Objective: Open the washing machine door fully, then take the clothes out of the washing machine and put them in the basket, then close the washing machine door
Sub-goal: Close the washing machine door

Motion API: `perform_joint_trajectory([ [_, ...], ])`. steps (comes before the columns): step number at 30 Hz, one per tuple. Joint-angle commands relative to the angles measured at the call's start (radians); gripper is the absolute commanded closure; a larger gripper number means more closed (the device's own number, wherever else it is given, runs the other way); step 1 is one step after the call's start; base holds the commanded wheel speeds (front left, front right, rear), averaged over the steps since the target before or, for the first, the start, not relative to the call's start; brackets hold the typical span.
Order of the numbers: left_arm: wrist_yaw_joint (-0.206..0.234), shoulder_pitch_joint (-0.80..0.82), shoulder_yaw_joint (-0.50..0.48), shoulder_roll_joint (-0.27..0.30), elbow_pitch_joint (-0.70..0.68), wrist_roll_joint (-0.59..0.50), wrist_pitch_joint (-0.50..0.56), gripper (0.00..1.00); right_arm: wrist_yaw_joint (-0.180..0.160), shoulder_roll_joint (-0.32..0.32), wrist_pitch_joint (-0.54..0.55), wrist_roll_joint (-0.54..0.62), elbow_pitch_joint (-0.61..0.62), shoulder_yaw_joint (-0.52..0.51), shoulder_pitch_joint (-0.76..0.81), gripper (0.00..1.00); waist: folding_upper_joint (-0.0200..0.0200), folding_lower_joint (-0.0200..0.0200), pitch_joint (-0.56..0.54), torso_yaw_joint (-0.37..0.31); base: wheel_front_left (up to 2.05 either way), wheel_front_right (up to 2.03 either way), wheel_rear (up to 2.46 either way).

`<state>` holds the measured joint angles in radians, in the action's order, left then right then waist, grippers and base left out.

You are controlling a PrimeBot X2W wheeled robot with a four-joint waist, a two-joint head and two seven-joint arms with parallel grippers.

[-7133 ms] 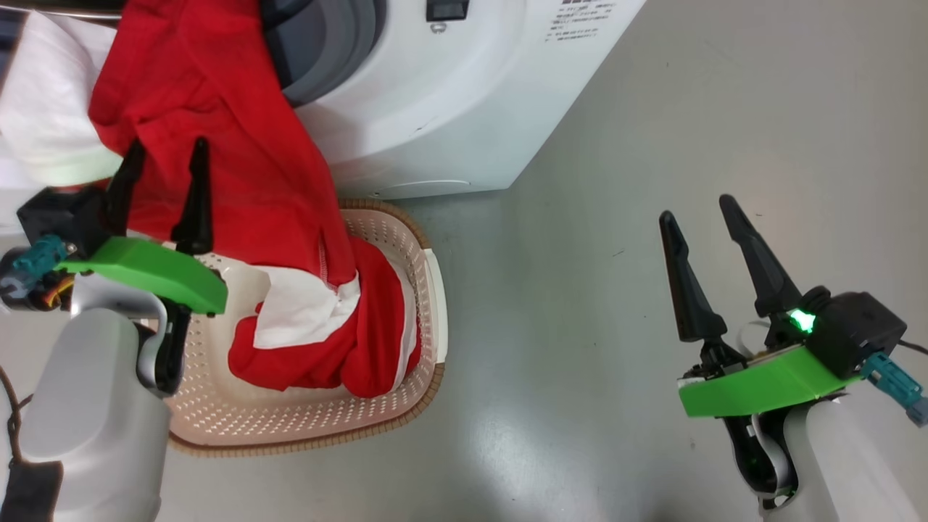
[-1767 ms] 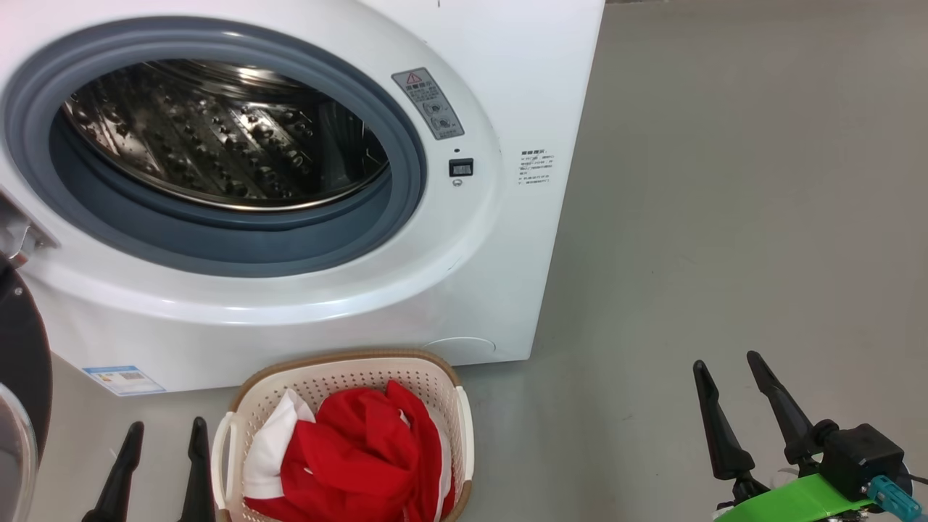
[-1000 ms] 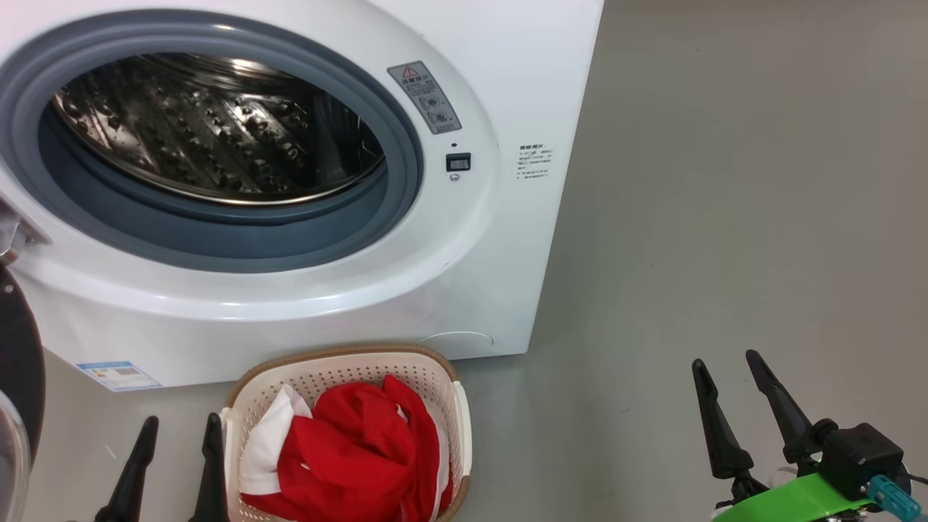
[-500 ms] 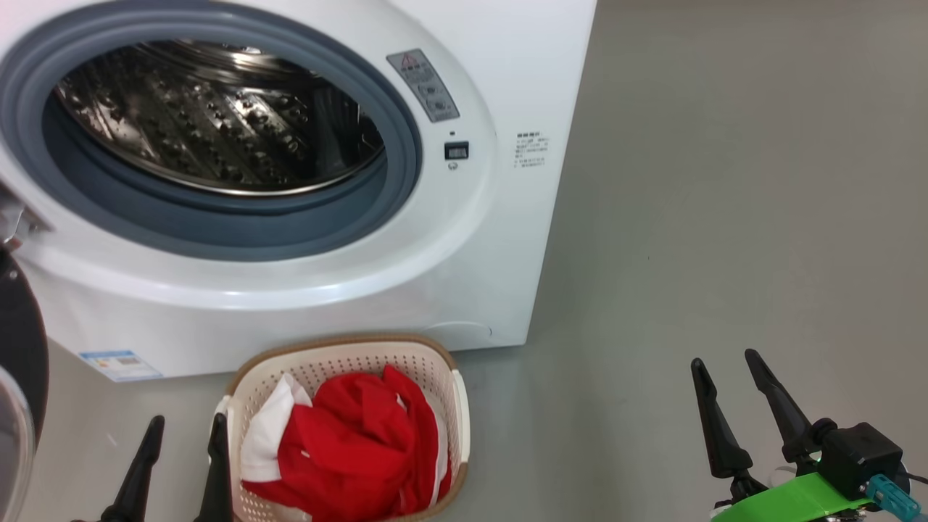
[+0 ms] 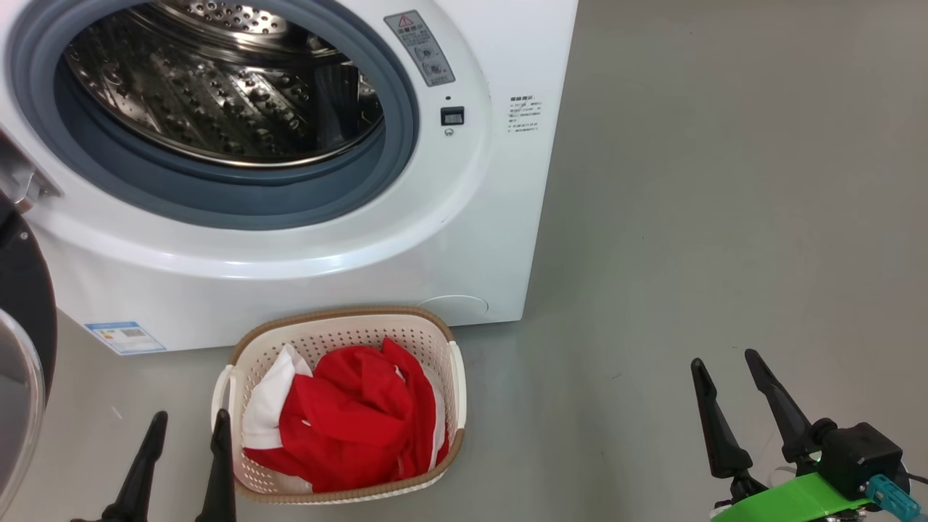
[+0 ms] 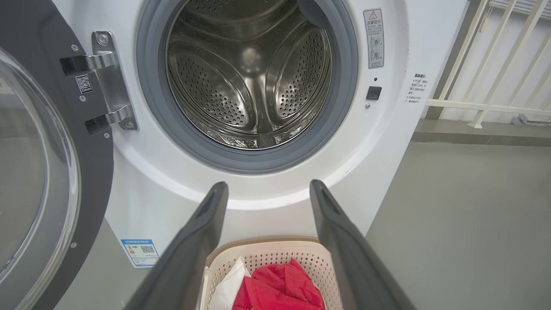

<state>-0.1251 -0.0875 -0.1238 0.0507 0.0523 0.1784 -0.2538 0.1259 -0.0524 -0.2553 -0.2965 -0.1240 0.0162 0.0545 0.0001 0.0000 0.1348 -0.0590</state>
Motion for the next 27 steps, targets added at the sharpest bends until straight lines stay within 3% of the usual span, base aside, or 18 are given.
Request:
perform_joint_trajectory([
  [1,-0.006,0.010,-0.027,0.015,-0.026,0.004,-0.008,0.00,0.005,-0.007,-0.006,0.001,0.027,0.024,-0.022,0.00,-0.0001,0.0000,0.000,0.000,0.00,0.00,0.00],
  [27,-0.006,0.023,-0.027,0.010,-0.014,0.018,-0.008,0.00,0.005,-0.005,-0.006,0.004,0.027,0.023,-0.027,0.00,-0.0001,0.0000,0.006,0.026,0.00,0.00,0.00],
])
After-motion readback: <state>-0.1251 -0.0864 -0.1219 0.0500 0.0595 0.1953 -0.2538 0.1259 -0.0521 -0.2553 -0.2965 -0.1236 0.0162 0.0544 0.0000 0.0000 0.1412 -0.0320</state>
